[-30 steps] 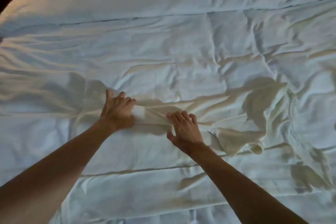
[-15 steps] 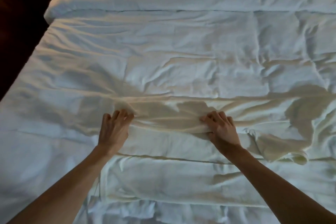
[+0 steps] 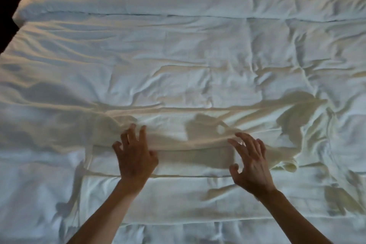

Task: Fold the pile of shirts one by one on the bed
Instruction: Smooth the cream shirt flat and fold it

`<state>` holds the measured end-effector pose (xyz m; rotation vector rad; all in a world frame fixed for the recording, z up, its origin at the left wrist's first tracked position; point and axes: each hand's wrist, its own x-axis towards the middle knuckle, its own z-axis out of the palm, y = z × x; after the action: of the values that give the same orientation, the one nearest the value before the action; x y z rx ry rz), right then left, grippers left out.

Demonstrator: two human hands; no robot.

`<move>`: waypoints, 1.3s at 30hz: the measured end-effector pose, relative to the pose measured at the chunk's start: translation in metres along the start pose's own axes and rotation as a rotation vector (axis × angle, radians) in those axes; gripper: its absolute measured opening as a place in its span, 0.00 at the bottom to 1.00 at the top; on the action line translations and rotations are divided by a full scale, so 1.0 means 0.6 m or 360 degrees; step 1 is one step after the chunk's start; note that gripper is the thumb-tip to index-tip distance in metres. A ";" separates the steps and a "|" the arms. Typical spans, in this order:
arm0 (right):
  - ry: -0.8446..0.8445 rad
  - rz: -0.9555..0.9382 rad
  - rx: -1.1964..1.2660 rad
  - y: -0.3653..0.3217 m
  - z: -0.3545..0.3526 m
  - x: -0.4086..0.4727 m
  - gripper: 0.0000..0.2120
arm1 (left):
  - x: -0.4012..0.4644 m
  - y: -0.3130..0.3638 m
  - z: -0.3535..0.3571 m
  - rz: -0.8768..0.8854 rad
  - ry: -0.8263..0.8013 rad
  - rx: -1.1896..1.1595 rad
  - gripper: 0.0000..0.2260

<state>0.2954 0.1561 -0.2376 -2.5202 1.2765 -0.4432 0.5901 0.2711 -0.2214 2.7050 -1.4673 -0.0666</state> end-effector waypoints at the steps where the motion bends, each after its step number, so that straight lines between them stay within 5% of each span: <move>1: 0.0041 0.0093 -0.0047 0.022 -0.009 -0.012 0.34 | -0.006 0.038 0.004 0.0050 0.0001 -0.0094 0.32; 5: 0.0019 0.0308 -0.0199 0.087 -0.039 -0.049 0.41 | -0.039 0.189 0.024 0.0629 -0.0048 -0.0537 0.25; 8: 0.0056 0.0386 -0.0192 0.106 -0.048 -0.065 0.37 | -0.048 0.272 0.047 0.0896 -0.0234 -0.0614 0.29; 13: 0.0108 0.0455 -0.0125 0.151 -0.051 -0.098 0.27 | -0.047 0.297 0.094 0.0948 -0.0449 -0.0347 0.34; 24: 0.0550 0.0171 0.0102 0.158 -0.109 -0.104 0.11 | -0.073 0.302 0.128 0.0855 -0.0257 -0.0180 0.33; 29: 0.0086 0.0276 -0.0096 0.176 -0.078 -0.133 0.17 | -0.074 0.304 0.137 0.0855 -0.0185 -0.0120 0.31; 35: 0.0314 0.0185 0.0071 0.181 -0.087 -0.144 0.12 | -0.077 0.303 0.143 0.0863 -0.0114 -0.0045 0.29; 39: 0.0025 0.0129 0.0145 0.181 -0.100 -0.152 0.18 | -0.077 0.302 0.147 0.0884 -0.0046 0.0010 0.29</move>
<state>0.1415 0.1618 -0.2374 -2.3854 1.3276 -0.4921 0.4075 0.2080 -0.2951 2.2047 -2.1602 -0.0717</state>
